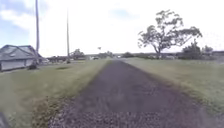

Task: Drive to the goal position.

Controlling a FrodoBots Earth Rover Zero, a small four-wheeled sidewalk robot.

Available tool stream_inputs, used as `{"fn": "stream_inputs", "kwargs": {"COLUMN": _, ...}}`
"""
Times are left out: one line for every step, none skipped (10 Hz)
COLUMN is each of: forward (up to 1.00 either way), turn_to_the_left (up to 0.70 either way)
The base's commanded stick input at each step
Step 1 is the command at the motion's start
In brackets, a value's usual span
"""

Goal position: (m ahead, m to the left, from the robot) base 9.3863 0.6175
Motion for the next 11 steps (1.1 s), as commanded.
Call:
{"fn": "stream_inputs", "kwargs": {"forward": 0.50, "turn_to_the_left": 0.00}}
{"fn": "stream_inputs", "kwargs": {"forward": 0.50, "turn_to_the_left": 0.00}}
{"fn": "stream_inputs", "kwargs": {"forward": 0.50, "turn_to_the_left": 0.00}}
{"fn": "stream_inputs", "kwargs": {"forward": 0.50, "turn_to_the_left": 0.00}}
{"fn": "stream_inputs", "kwargs": {"forward": 0.50, "turn_to_the_left": 0.00}}
{"fn": "stream_inputs", "kwargs": {"forward": 0.50, "turn_to_the_left": 0.00}}
{"fn": "stream_inputs", "kwargs": {"forward": 0.50, "turn_to_the_left": 0.00}}
{"fn": "stream_inputs", "kwargs": {"forward": 0.50, "turn_to_the_left": 0.00}}
{"fn": "stream_inputs", "kwargs": {"forward": 0.50, "turn_to_the_left": 0.00}}
{"fn": "stream_inputs", "kwargs": {"forward": 0.50, "turn_to_the_left": 0.00}}
{"fn": "stream_inputs", "kwargs": {"forward": 0.50, "turn_to_the_left": 0.00}}
